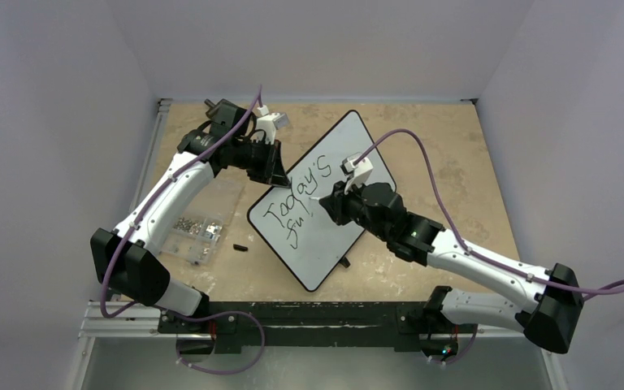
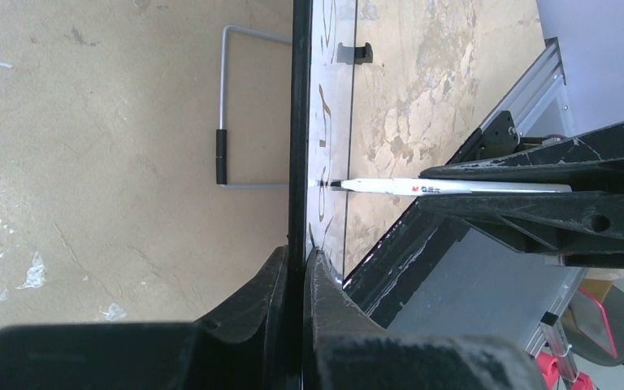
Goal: Write a sentence on the whiteboard
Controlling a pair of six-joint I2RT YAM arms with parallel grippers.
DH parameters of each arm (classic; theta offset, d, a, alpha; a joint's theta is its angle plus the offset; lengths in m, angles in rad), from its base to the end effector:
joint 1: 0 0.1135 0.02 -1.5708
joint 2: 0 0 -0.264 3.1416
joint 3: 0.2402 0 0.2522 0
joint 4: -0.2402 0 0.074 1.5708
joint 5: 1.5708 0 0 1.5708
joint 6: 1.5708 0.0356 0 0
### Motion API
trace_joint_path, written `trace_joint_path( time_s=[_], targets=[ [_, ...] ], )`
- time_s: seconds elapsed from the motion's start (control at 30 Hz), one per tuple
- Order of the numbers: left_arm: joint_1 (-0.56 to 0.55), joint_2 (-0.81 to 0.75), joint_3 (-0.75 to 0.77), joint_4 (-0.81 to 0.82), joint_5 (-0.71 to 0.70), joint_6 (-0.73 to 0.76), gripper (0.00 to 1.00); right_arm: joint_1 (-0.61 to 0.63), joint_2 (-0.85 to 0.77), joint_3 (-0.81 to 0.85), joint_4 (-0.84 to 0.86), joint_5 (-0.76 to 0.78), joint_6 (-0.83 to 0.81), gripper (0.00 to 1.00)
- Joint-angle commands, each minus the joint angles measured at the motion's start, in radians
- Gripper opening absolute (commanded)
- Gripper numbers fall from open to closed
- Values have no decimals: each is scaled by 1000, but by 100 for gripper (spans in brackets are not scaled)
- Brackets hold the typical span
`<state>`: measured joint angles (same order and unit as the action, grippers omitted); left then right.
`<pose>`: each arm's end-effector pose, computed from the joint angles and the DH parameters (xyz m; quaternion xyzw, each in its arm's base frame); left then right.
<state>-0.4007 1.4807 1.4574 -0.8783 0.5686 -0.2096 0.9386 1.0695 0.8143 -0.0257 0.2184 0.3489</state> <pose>0.2753 -0.1374 0.3491 0.1782 0.8937 -0.3474 0.2211 0.1538 0.1970 0.3111 -0.1681 0.7791 0.2890 0.5302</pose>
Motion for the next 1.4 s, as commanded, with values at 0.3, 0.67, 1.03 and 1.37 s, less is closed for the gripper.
trace_joint_path(
  time_s=[0.3,0.67,1.03,1.37],
  targets=[
    [10,-36,-3,33,-102,18,0,-15,-15,-32,55,-3,5,0],
    [10,-34,-2,33,-104,18,0,-15,-56,-132,38,-36,40,0],
    [10,-35,-3,34,-104,19,0,-15,-56,-114,6,22,22,0],
    [10,-35,-3,32,-107,20,0,-16,-33,-44,-13,46,-18,0]
  ],
)
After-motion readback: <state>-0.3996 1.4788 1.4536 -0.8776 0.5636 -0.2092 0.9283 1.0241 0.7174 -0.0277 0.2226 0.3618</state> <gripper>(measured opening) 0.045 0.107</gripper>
